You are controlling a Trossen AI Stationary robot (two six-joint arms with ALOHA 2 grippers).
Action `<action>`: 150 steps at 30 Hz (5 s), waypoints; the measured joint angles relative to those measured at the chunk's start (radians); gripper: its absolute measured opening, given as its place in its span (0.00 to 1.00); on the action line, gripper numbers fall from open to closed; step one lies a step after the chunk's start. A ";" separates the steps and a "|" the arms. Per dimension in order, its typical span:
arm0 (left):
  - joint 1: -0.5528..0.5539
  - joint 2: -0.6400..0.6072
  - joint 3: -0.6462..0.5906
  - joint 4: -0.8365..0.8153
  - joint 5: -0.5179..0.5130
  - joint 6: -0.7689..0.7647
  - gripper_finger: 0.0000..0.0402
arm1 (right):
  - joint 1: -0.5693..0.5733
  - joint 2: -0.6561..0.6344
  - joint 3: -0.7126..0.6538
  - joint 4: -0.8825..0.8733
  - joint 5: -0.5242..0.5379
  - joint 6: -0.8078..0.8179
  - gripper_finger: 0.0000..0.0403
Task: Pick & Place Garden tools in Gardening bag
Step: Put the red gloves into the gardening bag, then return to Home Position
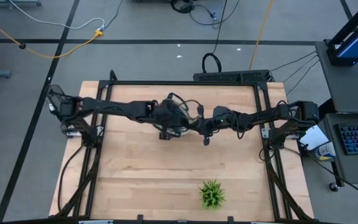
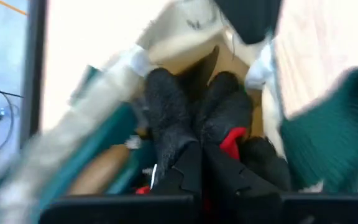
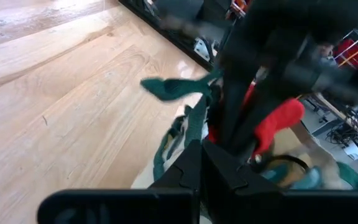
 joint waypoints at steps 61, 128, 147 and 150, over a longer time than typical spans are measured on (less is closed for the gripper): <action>-0.002 -0.105 -0.062 0.067 -0.012 0.010 0.14 | 0.041 -0.001 -0.047 0.135 -0.008 0.043 0.00; -0.208 -0.844 -0.081 -0.321 -0.396 -0.194 0.38 | 0.125 -0.897 -0.368 -0.134 0.268 0.613 0.00; -0.207 -1.388 -0.630 -0.059 -0.395 -0.259 0.38 | 0.125 -1.010 -0.430 -0.147 0.264 0.639 0.00; -0.208 -1.460 -0.701 -0.009 -0.388 -0.236 0.38 | 0.125 -1.022 -0.430 -0.197 0.264 0.640 0.00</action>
